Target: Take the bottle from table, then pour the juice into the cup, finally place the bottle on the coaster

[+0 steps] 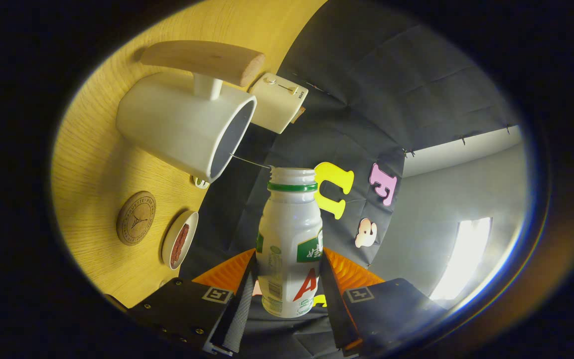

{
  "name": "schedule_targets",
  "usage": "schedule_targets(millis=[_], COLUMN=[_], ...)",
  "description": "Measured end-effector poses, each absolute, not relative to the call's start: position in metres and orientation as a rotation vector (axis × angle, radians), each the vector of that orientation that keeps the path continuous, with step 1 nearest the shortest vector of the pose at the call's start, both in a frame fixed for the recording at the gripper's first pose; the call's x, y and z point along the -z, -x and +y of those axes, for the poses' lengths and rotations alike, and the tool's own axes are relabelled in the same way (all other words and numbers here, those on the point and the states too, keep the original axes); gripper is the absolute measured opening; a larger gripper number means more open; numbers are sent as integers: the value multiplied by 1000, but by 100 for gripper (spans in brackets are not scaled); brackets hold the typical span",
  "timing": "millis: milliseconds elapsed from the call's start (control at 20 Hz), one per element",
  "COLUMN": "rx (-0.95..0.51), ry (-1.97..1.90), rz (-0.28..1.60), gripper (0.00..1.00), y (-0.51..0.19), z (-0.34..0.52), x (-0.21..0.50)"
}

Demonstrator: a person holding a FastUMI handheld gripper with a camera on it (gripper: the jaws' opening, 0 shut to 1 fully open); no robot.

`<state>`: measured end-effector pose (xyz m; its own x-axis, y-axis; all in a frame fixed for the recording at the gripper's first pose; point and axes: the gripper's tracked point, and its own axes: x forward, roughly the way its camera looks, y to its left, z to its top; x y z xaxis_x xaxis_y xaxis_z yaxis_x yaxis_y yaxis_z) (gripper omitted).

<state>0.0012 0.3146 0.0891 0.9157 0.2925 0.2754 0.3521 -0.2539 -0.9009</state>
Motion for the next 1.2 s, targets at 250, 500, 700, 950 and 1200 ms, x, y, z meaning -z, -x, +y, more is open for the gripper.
schedule_targets(millis=[250, 500, 700, 950, 1200], rx=[62, 65, 63, 58, 50], ry=[1873, 1891, 1916, 1956, 2011], rz=[-490, -501, -516, -535, -563], gripper=[68, 68, 67, 67, 67], y=[1, 1, 3, 4, 6], z=[316, 316, 317, 317, 317], x=[-87, -85, -83, -80, -76])
